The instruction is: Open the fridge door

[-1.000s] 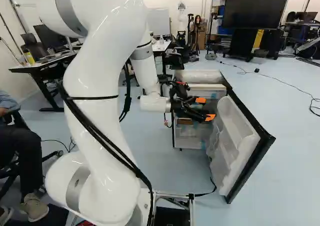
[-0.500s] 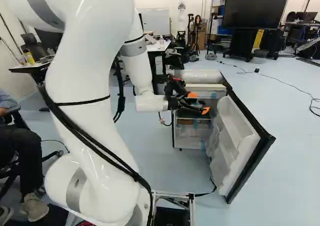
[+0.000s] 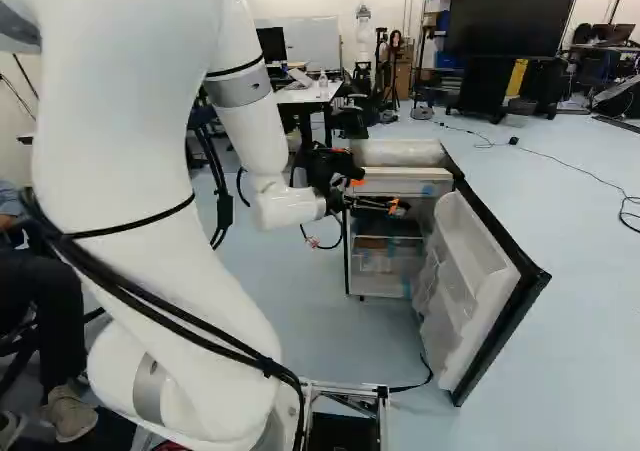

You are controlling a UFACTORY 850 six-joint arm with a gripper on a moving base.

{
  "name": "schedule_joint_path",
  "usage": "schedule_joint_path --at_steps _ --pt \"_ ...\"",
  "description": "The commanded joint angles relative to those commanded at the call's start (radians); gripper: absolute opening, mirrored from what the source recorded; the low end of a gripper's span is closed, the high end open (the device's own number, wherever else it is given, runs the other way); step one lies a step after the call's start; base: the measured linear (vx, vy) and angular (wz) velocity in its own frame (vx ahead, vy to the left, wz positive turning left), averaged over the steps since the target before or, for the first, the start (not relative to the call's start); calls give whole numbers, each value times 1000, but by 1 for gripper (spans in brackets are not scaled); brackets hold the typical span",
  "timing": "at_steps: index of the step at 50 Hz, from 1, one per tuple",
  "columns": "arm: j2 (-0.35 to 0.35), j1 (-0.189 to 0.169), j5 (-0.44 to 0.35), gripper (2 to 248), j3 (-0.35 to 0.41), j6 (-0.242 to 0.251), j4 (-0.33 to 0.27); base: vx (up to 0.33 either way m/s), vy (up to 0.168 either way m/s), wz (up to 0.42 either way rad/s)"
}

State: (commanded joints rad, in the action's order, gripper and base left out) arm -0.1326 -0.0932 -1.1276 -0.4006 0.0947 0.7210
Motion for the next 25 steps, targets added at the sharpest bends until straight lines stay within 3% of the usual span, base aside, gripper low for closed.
schedule_joint_path --at_steps 25 --pt "161 37 100 247 123 -37 -282 0 0 0"
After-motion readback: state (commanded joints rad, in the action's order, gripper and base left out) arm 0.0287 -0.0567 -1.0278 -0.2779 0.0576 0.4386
